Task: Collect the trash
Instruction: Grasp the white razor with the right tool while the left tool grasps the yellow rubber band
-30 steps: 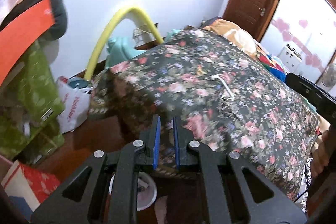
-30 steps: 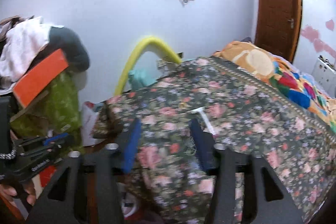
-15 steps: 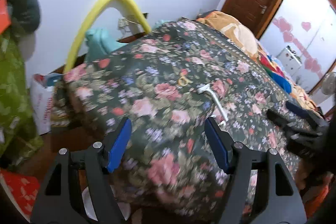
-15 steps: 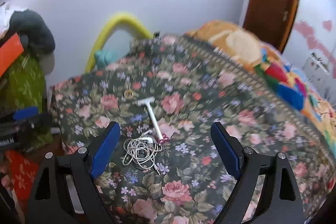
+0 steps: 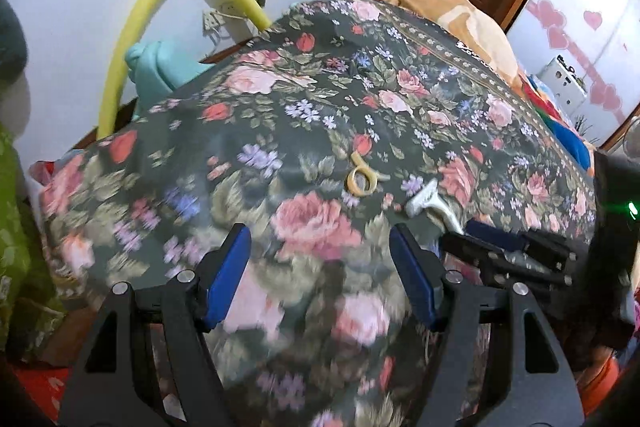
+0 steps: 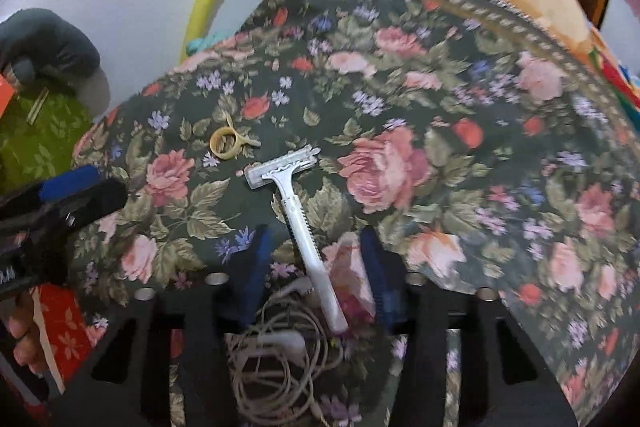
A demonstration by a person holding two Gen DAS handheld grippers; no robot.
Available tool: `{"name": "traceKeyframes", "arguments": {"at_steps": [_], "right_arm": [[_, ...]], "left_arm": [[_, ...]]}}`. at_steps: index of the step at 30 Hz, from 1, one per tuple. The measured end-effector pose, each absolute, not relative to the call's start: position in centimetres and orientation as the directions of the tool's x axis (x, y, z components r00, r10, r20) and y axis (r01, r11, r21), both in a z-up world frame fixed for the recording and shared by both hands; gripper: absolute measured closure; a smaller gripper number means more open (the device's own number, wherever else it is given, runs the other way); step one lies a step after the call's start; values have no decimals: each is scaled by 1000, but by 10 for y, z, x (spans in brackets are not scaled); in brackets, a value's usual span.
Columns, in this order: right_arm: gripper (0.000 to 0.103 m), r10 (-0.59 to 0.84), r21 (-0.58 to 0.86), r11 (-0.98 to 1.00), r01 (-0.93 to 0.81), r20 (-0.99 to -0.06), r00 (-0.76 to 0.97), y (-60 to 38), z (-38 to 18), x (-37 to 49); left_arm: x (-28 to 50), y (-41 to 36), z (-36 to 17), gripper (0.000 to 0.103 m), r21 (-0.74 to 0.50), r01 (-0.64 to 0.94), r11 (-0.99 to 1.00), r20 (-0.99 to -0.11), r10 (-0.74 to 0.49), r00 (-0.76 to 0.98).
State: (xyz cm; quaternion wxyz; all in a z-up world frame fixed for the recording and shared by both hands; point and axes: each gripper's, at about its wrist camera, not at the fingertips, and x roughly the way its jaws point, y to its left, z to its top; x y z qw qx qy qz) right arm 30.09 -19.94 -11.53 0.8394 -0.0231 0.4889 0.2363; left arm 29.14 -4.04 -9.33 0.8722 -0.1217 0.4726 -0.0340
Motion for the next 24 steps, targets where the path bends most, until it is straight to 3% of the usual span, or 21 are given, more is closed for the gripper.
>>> {"name": "traceKeyframes", "arguments": {"at_steps": [2, 4, 6, 14, 24], "right_arm": [[94, 398, 214, 880, -423, -819, 413, -201, -112, 299], [94, 403, 207, 878, -431, -806, 434, -202, -107, 295], [94, 407, 210, 881, -424, -793, 454, -206, -101, 292], [94, 372, 193, 907, -374, -782, 500, -229, -89, 285], [94, 358, 198, 921, -336, -774, 523, -238, -70, 270]], "left_arm": [[303, -43, -98, 38, -258, -45, 965, -815, -192, 547], [313, -48, -101, 47, -260, -25, 965, -815, -206, 541], [325, -56, -107, 63, -246, 1, 969, -820, -209, 533], [346, -76, -123, 101, -179, 32, 983, -840, -170, 515], [307, -85, -94, 102, -141, 61, 988, -837, -152, 525]]}}
